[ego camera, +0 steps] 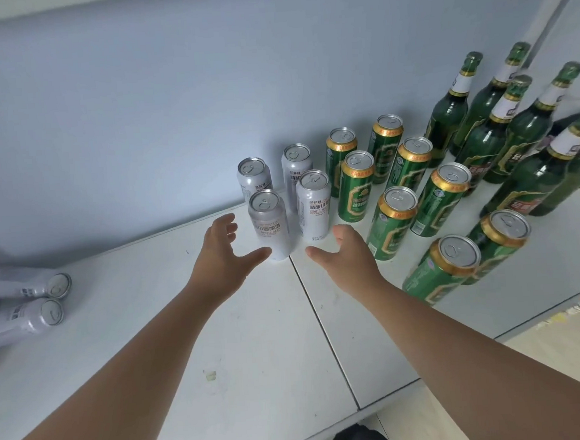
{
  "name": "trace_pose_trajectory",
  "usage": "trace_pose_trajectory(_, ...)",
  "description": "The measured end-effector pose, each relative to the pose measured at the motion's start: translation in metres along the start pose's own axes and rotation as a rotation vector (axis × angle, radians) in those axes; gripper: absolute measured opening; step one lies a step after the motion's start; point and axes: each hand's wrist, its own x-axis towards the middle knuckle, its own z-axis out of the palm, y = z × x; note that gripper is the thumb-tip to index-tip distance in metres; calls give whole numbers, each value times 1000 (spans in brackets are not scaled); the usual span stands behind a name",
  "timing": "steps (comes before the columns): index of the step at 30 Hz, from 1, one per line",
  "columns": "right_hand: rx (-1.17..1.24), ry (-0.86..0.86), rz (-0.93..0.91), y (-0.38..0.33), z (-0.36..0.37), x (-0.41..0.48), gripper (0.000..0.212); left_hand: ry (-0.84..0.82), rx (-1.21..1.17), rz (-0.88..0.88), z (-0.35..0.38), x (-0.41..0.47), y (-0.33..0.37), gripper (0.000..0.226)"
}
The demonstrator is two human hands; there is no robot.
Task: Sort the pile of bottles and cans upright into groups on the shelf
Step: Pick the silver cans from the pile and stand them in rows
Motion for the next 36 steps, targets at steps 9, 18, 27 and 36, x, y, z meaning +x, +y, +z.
trace_pose_trajectory(9,-27,11,-153,-18,5,-54,71,13,59,32,-32,-60,-8,75)
trace_pose_trajectory(18,-135,-160,-290,-24,26,-96,57,93,97,-36,-64,-142,-23,59)
trace_pose_trajectory(27,-175,-348,-349,-4,59,-162,57,159,203,-220,-91,-257,-66,51)
trace_pose_trajectory(36,-190,-431,-423,-35,85,-192,56,290,190,-313,-140,-306,-91,48)
